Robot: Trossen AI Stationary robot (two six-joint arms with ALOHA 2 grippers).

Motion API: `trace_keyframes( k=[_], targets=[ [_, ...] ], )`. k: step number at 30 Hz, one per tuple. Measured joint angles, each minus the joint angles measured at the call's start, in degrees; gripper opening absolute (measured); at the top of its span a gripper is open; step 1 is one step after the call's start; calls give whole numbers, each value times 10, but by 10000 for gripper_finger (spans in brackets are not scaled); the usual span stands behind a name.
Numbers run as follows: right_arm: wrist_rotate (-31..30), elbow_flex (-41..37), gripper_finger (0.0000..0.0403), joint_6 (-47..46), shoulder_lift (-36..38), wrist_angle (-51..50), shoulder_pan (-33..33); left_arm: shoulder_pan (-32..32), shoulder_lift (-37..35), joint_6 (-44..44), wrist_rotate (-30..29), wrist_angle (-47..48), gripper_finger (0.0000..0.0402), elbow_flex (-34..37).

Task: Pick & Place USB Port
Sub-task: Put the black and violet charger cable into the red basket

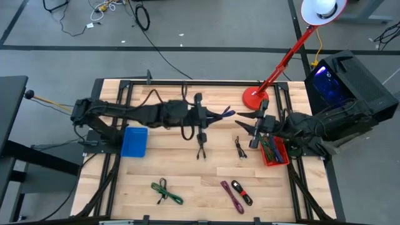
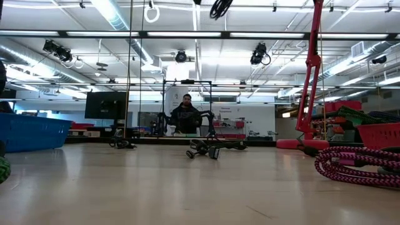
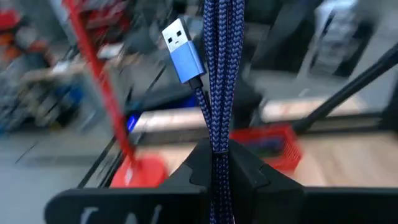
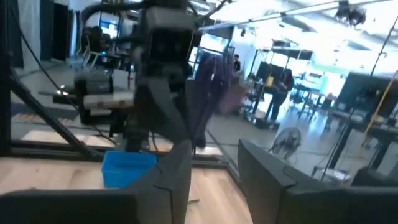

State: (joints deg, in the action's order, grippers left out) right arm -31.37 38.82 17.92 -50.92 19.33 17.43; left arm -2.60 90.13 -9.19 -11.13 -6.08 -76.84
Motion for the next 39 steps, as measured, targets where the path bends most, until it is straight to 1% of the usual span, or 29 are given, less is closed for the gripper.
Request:
trace_keyframes(
  k=[2,5,7,9,13,17,21,23,25,27,28,29,31,34,37,39],
  targets=[
    [21,0,131,11,-6,27,-9,9,0,-8,49,-29,26,0],
    [69,0,131,11,-15,45,-29,16,0,-20,89,-58,26,0],
    [106,0,131,11,-23,57,-45,17,0,-31,93,-68,26,0],
    [136,0,131,10,-39,90,-59,20,0,-35,95,-69,26,0],
    [162,0,131,8,-68,129,-86,21,7,-35,95,-71,26,0],
    [215,0,131,0,-91,173,-102,25,14,-39,95,-76,26,0],
    [205,0,129,2,-98,198,-105,28,18,-39,96,-77,26,0],
    [198,0,119,6,-98,202,-106,28,19,-40,95,-77,26,0],
    [194,0,87,6,-98,202,-106,28,19,-39,94,-76,26,0],
    [189,0,33,12,-98,200,-107,29,19,-36,93,-75,26,0],
    [190,0,20,14,-98,198,-108,29,19,-35,92,-75,26,0],
    [189,0,17,14,-98,198,-109,29,19,-35,91,-75,26,0],
    [183,0,11,9,-98,195,-109,30,19,-35,90,-73,43,0],
    [155,0,8,9,-83,164,-108,30,18,-46,79,-56,91,0],
    [102,7,8,-3,-48,91,-109,30,3,-47,49,-17,133,0],
    [85,7,8,-20,-16,50,-104,29,-13,-50,33,11,155,0]
  ],
)
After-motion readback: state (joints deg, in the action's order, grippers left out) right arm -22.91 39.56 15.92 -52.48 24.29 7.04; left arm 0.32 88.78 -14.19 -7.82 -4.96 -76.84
